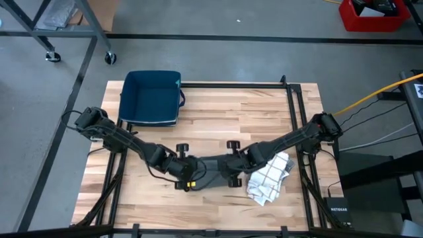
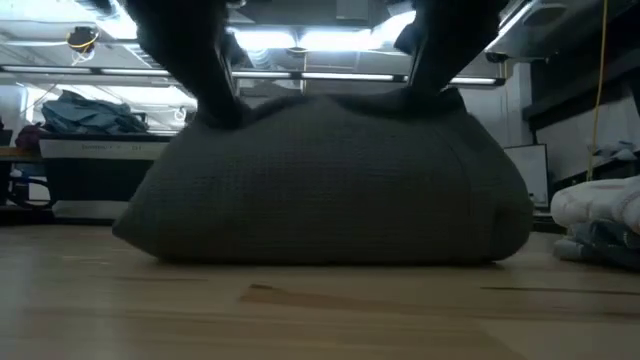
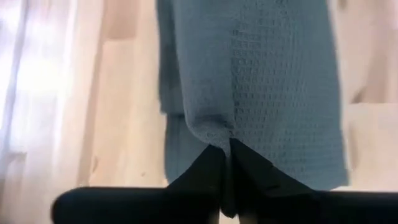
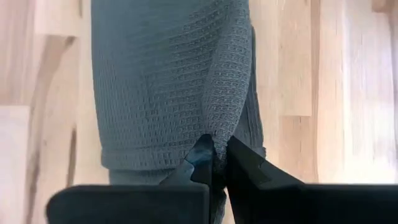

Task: Fold towel
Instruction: Fold the gray towel

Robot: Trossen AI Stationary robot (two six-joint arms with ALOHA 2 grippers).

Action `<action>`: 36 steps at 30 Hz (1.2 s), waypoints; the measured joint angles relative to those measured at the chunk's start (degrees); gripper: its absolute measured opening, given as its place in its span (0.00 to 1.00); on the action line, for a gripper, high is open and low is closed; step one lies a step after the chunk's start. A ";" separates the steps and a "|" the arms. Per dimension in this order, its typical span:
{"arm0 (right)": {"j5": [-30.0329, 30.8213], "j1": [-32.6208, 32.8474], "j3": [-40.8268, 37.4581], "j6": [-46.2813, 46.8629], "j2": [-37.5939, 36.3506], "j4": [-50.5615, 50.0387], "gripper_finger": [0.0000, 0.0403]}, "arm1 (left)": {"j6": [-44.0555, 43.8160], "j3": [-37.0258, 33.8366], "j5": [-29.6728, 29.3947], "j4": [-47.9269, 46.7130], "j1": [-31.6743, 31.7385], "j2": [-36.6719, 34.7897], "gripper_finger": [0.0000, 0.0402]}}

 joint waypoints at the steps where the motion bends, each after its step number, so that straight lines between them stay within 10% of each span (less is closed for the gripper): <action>1: -0.74 -0.49 -0.29 -0.64 0.00 0.02 0.08 | -0.06 -0.08 0.00 -0.84 0.46 0.02 0.06; 16: 6.77 -5.79 -7.65 -2.15 0.02 0.17 0.50 | -3.46 -0.15 -2.32 -8.81 7.95 3.55 0.35; 26: 7.11 -7.22 -8.31 -0.20 0.02 0.72 0.54 | -9.12 0.50 -2.27 -9.16 8.41 4.23 0.24; 36: -9.48 -7.11 -4.99 -0.05 0.04 6.28 0.54 | -7.29 5.20 0.06 0.45 3.12 3.87 0.15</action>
